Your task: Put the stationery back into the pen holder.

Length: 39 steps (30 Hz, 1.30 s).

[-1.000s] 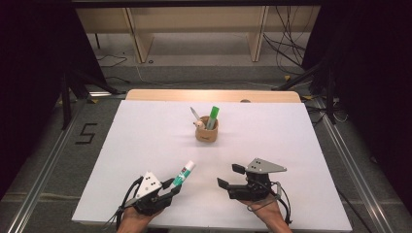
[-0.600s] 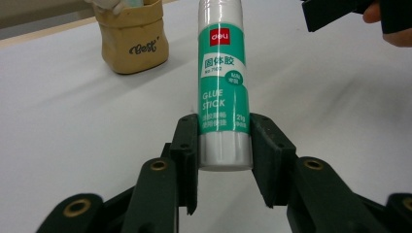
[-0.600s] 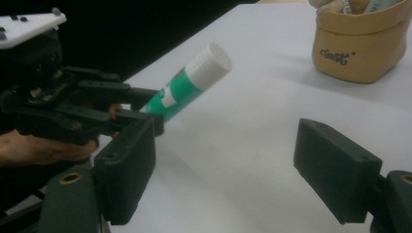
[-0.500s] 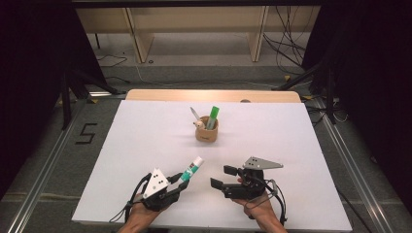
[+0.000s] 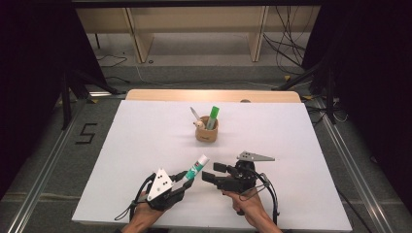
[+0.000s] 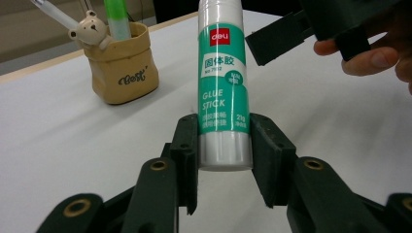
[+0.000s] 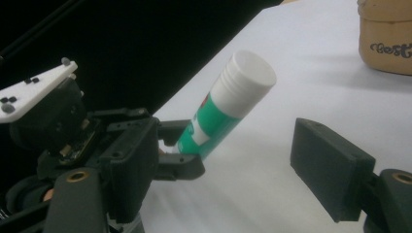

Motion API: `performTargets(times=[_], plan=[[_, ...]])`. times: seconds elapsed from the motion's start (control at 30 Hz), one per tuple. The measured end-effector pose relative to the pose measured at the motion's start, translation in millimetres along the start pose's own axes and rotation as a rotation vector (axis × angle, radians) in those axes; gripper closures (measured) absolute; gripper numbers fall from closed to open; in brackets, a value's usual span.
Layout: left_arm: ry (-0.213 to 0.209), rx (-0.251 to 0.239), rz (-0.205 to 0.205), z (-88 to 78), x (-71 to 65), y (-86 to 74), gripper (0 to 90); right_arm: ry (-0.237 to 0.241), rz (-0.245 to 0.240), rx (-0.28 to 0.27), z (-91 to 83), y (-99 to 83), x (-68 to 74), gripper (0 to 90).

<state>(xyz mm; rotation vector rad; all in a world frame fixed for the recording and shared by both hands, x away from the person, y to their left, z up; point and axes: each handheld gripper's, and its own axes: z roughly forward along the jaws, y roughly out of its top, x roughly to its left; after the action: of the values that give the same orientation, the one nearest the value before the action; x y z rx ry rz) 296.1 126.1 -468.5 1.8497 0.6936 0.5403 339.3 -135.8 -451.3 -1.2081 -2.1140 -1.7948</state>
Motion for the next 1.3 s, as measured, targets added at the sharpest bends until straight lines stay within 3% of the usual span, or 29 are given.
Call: performTargets(times=[0.23, 0.57, 1.13, 1.3], plan=[[-0.01, -0.012, 0.02, 2.1, -4.3, 1.2, 65.6, 0.028, 0.054, -0.019, 3.1, 3.1, -3.9, 32.9], [-0.018, -0.031, 0.043, 4.3, -10.3, 2.5, 65.6, 0.054, 0.095, -0.041, 6.2, 4.7, -7.4, 45.1], [-0.034, -0.044, 0.051, 4.6, -13.9, 3.1, 65.6, 0.087, 0.129, -0.055, 8.6, 4.8, -9.7, 56.8], [-0.038, -0.048, 0.051, 5.0, -13.8, 1.9, 65.6, 0.103, 0.176, -0.058, 7.8, 3.9, -12.0, 62.3]])
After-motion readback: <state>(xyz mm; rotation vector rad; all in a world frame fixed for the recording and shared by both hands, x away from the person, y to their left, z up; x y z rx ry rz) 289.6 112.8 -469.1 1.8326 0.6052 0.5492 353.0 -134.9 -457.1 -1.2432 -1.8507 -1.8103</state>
